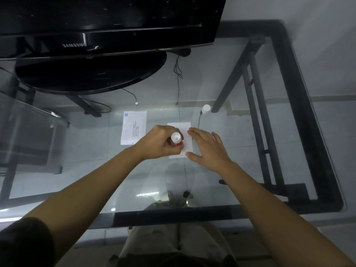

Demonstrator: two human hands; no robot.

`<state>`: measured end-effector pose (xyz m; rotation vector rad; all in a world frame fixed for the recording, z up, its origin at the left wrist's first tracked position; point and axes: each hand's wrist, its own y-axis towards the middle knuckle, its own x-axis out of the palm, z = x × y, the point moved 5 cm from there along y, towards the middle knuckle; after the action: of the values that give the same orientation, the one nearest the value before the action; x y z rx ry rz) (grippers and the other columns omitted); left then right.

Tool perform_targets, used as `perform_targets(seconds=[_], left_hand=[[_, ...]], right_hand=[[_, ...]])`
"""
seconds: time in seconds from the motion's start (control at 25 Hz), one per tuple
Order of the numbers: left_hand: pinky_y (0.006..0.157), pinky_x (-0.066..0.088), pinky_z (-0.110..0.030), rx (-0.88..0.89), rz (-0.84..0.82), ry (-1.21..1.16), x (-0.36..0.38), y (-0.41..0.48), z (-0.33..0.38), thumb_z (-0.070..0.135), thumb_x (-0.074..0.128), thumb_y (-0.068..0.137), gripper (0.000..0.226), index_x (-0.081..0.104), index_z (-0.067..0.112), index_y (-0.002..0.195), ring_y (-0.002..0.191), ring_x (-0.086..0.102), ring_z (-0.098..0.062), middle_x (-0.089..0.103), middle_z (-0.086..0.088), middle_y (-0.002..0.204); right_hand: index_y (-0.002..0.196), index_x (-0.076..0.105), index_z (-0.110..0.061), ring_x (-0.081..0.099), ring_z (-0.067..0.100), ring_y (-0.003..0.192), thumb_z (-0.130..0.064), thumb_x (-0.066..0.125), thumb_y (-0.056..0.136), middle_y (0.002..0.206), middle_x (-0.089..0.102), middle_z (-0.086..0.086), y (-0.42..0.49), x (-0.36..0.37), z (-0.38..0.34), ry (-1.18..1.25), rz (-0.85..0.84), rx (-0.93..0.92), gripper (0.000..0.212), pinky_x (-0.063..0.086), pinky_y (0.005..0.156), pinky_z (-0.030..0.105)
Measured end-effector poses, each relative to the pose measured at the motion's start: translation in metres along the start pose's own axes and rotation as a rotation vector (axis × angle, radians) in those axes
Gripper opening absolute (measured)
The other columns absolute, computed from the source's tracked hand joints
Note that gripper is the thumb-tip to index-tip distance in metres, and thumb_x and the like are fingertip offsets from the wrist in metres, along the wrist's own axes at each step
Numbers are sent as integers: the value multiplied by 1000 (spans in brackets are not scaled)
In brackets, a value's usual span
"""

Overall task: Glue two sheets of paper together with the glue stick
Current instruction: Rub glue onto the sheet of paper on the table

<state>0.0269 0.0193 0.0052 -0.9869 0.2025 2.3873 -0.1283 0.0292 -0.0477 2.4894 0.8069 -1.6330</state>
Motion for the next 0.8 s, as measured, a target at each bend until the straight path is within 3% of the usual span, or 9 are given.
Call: perform_targets(seconds=[0.2, 0.44, 0.68, 0.8], left_hand=[[70, 54, -37, -103, 175, -13, -30, 35, -18, 17, 74, 76, 18, 66, 5, 86, 72, 63, -20, 69, -10, 84], [62, 49, -20, -22, 9, -44, 7, 0, -3, 19, 75, 73, 15, 68, 11, 84, 68, 62, -14, 70, -5, 80], [63, 47, -18, -94, 202, 5, -23, 35, -17, 19, 74, 76, 16, 66, 8, 84, 67, 59, -16, 69, -8, 81], [64, 51, -24, -65, 145, -48, -9, 23, -9, 19, 75, 74, 15, 67, 9, 83, 69, 62, -16, 69, -6, 80]], right_hand=[[142, 20, -23, 22, 14, 137, -45, 53, 85, 152, 24, -4, 0, 1, 0, -5, -11, 14, 69, 5, 114, 41], [144, 16, -21, 18, 14, 139, -50, 51, 85, 154, 19, -3, 0, 0, 2, -34, -23, 30, 74, 3, 115, 43], [144, 14, -20, 18, 14, 139, -51, 51, 84, 154, 18, -3, 2, -2, 0, -69, -16, 37, 77, 0, 114, 43], [144, 11, -17, 14, 17, 140, -54, 51, 83, 155, 14, -1, -1, -1, 3, -79, 5, 94, 82, -2, 113, 43]])
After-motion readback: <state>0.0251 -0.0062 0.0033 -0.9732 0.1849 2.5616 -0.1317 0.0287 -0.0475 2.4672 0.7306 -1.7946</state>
